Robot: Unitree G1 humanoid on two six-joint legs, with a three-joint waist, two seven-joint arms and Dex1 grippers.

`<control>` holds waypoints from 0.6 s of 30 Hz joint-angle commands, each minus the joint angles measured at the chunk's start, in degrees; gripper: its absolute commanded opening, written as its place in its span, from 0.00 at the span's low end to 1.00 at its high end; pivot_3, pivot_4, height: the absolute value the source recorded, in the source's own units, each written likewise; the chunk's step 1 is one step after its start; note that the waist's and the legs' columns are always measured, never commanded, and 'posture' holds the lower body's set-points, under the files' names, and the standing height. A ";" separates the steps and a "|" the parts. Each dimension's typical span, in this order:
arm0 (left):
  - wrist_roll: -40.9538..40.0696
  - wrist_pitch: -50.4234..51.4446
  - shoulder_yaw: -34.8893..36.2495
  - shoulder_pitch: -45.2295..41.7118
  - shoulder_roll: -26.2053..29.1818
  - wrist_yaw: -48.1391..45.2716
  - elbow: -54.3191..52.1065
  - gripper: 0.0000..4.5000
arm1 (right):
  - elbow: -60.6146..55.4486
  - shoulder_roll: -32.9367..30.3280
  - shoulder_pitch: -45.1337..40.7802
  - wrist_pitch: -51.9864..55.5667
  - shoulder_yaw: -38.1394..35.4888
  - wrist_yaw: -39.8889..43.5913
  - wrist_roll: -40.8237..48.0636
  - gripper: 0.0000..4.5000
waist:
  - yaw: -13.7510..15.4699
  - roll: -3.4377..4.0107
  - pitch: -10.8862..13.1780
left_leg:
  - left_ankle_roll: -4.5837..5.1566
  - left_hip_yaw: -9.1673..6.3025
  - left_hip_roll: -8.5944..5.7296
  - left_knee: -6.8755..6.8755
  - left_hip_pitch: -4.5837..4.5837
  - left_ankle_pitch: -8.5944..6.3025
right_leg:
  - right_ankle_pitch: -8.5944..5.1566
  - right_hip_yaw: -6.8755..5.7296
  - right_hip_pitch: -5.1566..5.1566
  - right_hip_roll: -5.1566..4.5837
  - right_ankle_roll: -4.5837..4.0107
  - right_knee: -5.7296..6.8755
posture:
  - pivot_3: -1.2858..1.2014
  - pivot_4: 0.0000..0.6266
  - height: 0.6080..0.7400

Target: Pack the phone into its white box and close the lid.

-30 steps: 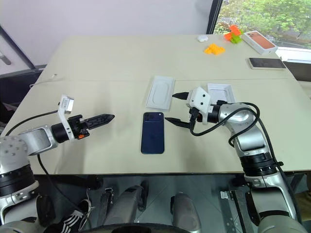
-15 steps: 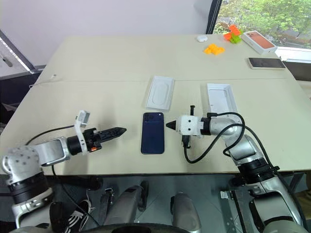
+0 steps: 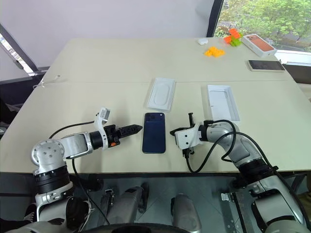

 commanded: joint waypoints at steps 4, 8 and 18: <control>2.74 0.90 -2.54 -0.60 -1.87 1.56 3.02 1.00 | -0.51 2.85 -1.91 -0.72 2.33 -2.26 -2.77 0.00 | 0.03 0.06 -0.08 | 0.00 -0.02 0.00 -0.03 0.01 0.00 | 0.00 -0.01 0.04 0.00 -0.01 -0.10 | 0.52 0.24 1.00; 2.89 4.13 -2.20 -3.54 -4.18 5.10 2.56 1.00 | 0.33 4.47 -2.79 -0.91 3.25 -3.35 -3.84 0.00 | 0.24 0.05 -0.08 | 0.00 -0.04 0.00 -0.03 0.00 0.00 | 0.00 -0.03 0.06 0.00 0.00 -0.17 | 0.52 0.24 1.00; 0.57 4.33 -2.29 -3.80 -7.13 11.75 4.42 1.00 | 0.64 6.06 -2.98 -0.74 4.47 -3.84 -4.17 0.00 | 0.01 0.05 -0.10 | 0.03 -0.05 -0.01 -0.10 0.04 -0.02 | 0.02 -0.09 0.18 0.01 0.04 -0.39 | 0.52 0.24 1.00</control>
